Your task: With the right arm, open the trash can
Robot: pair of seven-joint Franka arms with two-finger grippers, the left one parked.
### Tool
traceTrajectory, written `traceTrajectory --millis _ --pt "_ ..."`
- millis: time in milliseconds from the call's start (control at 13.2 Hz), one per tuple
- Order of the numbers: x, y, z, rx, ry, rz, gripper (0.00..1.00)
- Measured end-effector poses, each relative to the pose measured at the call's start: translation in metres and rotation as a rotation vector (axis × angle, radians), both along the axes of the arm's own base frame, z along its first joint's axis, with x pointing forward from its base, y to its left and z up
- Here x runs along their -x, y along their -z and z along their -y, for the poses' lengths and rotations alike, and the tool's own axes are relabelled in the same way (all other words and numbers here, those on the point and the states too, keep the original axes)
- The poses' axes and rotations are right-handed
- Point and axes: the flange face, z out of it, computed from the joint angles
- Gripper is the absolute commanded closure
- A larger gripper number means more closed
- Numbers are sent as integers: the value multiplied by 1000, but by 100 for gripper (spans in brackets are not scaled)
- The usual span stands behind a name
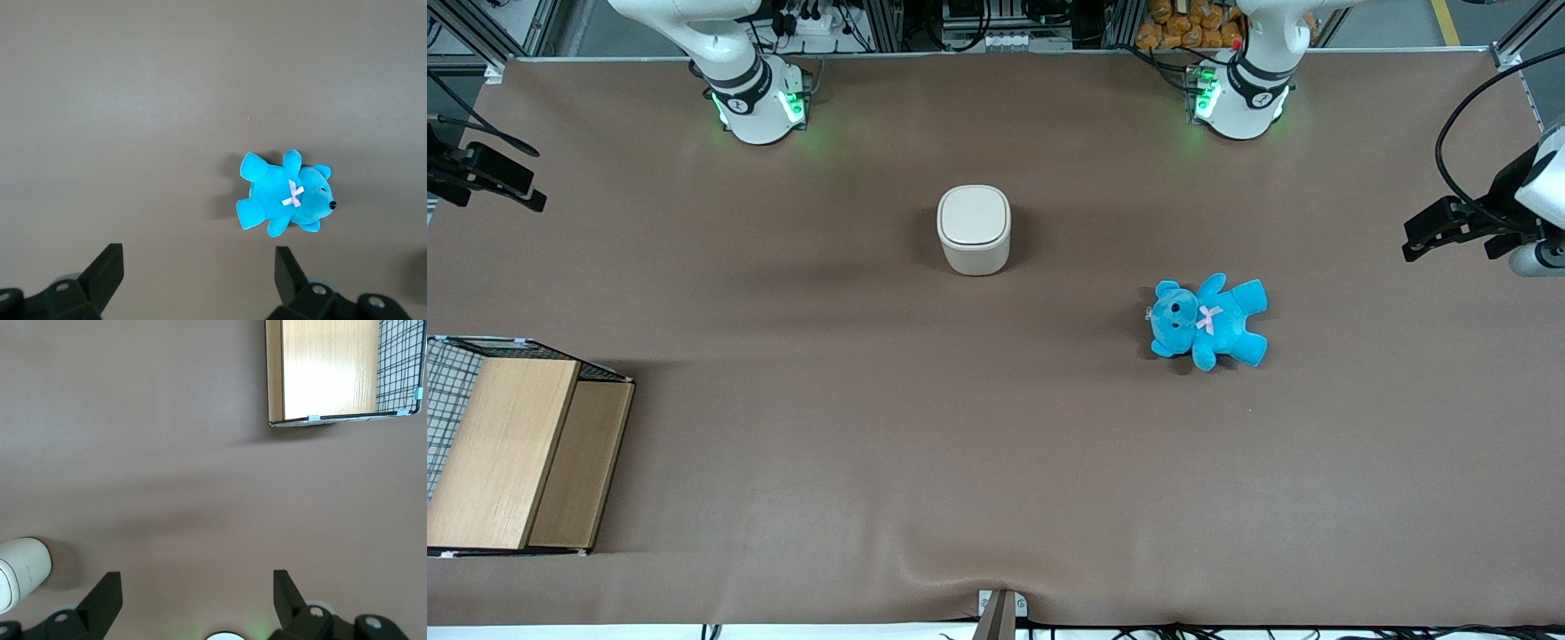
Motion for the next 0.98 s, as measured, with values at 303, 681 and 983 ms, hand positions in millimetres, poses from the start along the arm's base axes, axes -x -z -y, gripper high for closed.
traceTrajectory --millis 303,681,983 --pt "0 0 0 5 0 -1 0" --pt "0 2 -1 5 -2 -14 0" --pt "2 3 -23 9 -12 -36 0"
